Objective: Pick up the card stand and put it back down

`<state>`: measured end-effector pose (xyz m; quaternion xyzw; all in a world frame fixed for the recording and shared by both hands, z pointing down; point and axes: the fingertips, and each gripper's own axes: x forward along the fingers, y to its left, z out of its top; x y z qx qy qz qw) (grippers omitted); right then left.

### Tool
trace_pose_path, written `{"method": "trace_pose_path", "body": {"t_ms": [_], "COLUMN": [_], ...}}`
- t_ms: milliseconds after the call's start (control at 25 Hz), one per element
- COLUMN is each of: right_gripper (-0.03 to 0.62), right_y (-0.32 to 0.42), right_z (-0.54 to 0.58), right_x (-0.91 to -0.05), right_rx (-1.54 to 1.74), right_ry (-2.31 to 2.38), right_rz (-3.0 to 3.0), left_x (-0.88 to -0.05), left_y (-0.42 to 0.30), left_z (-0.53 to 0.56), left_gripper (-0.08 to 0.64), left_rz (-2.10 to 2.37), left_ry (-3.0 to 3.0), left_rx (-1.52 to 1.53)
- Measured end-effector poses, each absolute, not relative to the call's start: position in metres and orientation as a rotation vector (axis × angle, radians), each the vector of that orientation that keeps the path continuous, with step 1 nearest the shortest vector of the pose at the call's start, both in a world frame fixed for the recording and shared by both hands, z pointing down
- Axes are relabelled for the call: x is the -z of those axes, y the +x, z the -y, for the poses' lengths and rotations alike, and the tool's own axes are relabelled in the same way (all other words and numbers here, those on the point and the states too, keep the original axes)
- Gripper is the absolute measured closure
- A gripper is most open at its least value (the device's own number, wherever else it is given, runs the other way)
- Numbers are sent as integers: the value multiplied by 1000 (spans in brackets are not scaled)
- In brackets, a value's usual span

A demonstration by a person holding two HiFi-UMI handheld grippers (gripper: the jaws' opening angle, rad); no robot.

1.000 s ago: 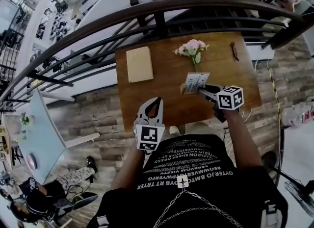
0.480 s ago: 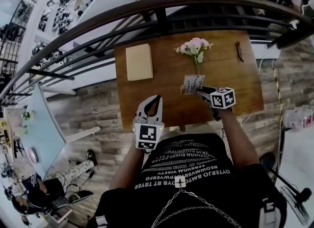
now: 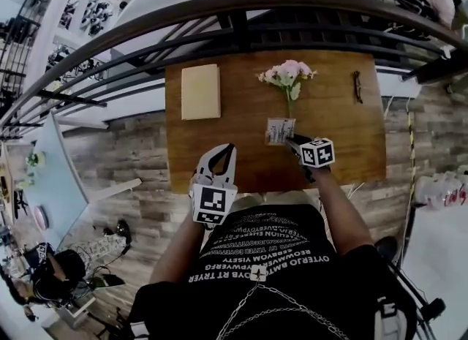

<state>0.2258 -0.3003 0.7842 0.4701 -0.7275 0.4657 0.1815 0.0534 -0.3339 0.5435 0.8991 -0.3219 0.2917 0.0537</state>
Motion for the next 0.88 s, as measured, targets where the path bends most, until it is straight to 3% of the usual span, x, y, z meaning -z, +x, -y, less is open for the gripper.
{"method": "trace_pose_path", "body": {"t_ms": [720, 880], "right_gripper": [457, 398], "right_y": [209, 208], "right_z": [283, 279], "right_x": [-818, -805], "right_rx": [-1105, -1076], "right_ry": [1223, 1226], "right_rz": [2032, 2035], "left_x": [-538, -529], "left_y": [32, 21], "left_z": [319, 312], "left_gripper": [531, 531], "left_rz": [1041, 1040], "left_ry": [2700, 2725], "left_rx": [-911, -882]}}
